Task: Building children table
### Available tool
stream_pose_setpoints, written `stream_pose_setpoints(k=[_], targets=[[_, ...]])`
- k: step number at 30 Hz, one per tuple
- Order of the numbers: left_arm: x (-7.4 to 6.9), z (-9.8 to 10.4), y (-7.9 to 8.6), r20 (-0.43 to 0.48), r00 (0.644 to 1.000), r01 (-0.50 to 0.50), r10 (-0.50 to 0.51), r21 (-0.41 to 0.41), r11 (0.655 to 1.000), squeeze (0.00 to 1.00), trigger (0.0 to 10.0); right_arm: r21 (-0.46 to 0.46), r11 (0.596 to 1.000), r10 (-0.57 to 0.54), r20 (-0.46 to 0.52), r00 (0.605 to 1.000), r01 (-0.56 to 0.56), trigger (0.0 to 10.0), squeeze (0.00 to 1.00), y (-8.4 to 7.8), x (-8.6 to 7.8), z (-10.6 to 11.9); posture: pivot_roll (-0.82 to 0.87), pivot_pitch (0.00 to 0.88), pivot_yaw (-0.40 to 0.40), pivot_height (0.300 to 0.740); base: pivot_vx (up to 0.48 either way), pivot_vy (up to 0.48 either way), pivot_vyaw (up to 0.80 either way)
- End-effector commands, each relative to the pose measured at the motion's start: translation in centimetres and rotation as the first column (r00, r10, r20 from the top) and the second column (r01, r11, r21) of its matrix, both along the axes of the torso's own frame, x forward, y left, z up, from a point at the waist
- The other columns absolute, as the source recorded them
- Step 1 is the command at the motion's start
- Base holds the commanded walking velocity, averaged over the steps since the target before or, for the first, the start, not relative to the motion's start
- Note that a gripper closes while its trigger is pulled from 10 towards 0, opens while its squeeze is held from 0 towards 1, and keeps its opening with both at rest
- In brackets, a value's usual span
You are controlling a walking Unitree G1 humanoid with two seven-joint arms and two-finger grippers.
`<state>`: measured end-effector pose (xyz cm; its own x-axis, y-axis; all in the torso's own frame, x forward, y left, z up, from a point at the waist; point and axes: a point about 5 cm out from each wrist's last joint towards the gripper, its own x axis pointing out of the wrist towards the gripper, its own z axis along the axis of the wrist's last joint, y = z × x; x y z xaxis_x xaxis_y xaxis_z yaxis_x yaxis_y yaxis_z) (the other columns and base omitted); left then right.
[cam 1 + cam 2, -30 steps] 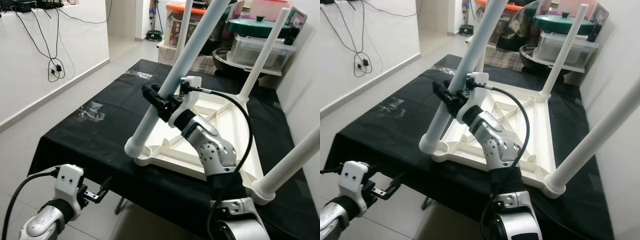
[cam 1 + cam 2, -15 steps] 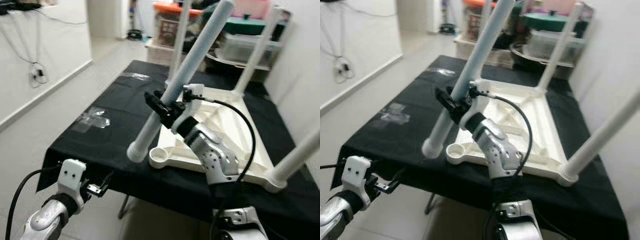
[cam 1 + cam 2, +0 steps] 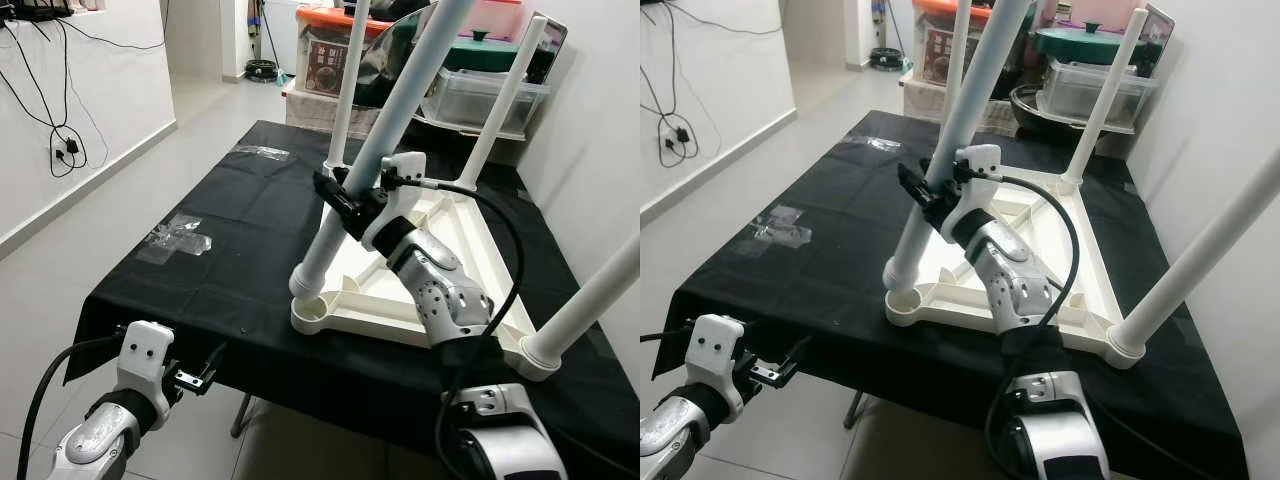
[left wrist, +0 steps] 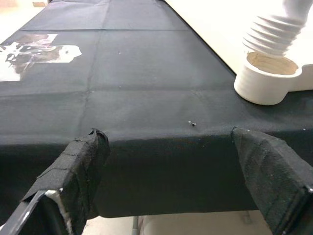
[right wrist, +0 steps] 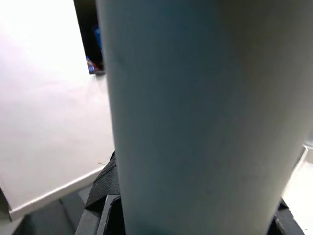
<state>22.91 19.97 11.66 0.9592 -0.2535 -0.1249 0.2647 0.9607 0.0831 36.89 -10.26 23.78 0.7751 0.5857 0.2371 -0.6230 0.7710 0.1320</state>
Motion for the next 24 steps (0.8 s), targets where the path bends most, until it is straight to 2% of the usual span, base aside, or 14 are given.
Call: stream_pose_setpoints(k=[1,3,4,5,6,13,20,24], targets=[[-0.1,-0.3,-0.1,-0.011,1.000,-0.001,0.001,-0.001,1.000,0.00,10.0,-0.032,0.998,0.053,-0.005,0.999,-0.053,0.0,0.00,-0.2,-0.1,-0.3,0.13,0.000,-0.115,0.740,0.000,0.000,0.00],[-0.1,-0.3,-0.1,-0.011,1.000,-0.001,0.001,-0.001,1.000,0.00,10.0,-0.032,0.998,0.053,-0.005,0.999,-0.053,0.0,0.00,-0.2,-0.1,-0.3,0.13,0.000,-0.115,0.740,0.000,0.000,0.00],[-0.1,-0.3,-0.1,-0.011,1.000,-0.002,0.002,0.000,1.000,0.00,10.0,-0.046,0.993,0.111,-0.008,0.994,-0.111,0.0,0.00,-0.2,-0.5,-0.5,0.13,0.000,-0.113,0.740,0.000,0.000,0.00],[-0.1,-0.3,-0.1,-0.011,1.000,-0.002,0.002,0.000,1.000,0.00,10.0,-0.046,0.993,0.111,-0.008,0.994,-0.111,0.0,0.00,-0.2,-0.5,-0.5,0.13,0.000,-0.113,0.740,0.000,0.000,0.00],[-0.2,-0.3,0.0,-0.012,1.000,-0.002,0.002,0.001,1.000,0.00,10.0,-0.054,0.986,0.159,-0.005,0.987,-0.159,0.0,0.00,-0.3,-0.9,-0.7,0.13,0.000,-0.111,0.740,0.000,0.000,0.00],[-0.1,-0.3,0.0,-0.010,1.000,-0.002,0.002,0.002,1.000,0.00,10.0,-0.092,0.965,0.247,0.008,0.969,-0.245,0.0,0.00,-0.1,-1.3,-1.1,0.13,0.000,-0.113,0.740,0.000,0.000,0.00],[-0.2,-0.3,0.2,-0.010,1.000,-0.010,0.010,0.003,1.000,0.00,10.0,-0.122,0.941,0.320,0.009,0.947,-0.317,0.0,0.00,0.9,-1.5,-1.4,0.14,0.000,-0.125,0.740,0.000,0.000,0.00],[-0.4,-0.4,0.4,-0.013,1.000,-0.021,0.021,0.002,1.000,0.00,10.0,-0.168,0.917,0.364,-0.009,0.931,-0.361,0.0,0.00,2.0,-1.4,-2.1,0.14,0.000,-0.136,0.740,0.000,0.000,0.00]])
